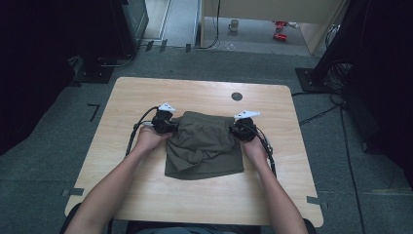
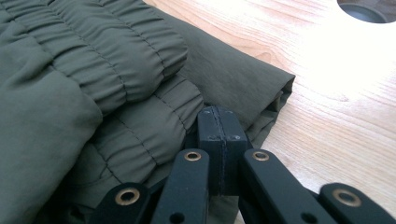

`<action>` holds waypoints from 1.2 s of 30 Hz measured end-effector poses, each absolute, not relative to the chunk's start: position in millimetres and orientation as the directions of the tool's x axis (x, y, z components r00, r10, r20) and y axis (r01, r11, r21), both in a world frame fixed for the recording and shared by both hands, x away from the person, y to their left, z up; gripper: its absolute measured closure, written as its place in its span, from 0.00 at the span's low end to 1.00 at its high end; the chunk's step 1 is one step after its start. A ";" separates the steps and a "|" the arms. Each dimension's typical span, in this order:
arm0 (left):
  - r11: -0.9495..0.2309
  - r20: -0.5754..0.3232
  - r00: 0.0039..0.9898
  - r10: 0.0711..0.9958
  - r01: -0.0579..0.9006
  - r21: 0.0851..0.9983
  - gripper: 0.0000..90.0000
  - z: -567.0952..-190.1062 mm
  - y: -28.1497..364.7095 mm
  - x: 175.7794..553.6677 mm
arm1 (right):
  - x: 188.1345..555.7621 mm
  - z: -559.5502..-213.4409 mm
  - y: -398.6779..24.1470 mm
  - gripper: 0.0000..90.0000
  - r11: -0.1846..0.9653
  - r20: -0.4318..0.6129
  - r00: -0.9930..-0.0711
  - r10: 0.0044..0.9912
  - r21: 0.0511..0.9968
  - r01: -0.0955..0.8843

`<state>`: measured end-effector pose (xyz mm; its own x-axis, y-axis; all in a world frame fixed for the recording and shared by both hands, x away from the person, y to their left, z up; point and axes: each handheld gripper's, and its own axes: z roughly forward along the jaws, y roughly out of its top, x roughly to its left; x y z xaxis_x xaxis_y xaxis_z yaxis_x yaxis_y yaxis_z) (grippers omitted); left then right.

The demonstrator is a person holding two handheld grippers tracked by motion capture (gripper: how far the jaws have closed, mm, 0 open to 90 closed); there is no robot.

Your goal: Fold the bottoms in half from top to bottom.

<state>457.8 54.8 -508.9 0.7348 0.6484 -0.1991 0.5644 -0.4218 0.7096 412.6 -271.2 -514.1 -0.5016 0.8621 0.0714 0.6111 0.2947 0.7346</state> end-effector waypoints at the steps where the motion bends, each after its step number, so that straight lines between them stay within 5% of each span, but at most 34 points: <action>1: -0.416 -0.203 0.735 0.647 0.564 0.713 1.00 -509.6 55.2 457.3 | 412.7 -514.6 -271.6 1.00 0.288 0.078 -0.501 0.862 0.737 0.611; 9: -0.410 -0.209 0.738 0.641 0.560 0.720 1.00 -508.9 55.5 456.2 | 414.9 -514.1 -277.1 0.93 0.201 0.196 -0.495 0.847 0.743 0.638; 14: -0.378 -0.222 0.738 0.637 0.551 0.744 0.78 -498.7 60.9 455.9 | 414.1 -508.9 -281.0 0.85 0.177 0.216 -0.505 0.836 0.764 0.620; 18: -0.385 -0.206 0.754 0.624 0.526 0.758 0.72 -488.5 64.5 452.3 | 411.8 -502.5 -283.6 0.81 0.147 0.240 -0.512 0.825 0.784 0.604; 36: -0.376 -0.199 0.782 0.591 0.486 0.789 0.64 -458.1 76.5 423.3 | 383.8 -477.3 -285.8 0.77 0.194 0.221 -0.577 0.786 0.799 0.570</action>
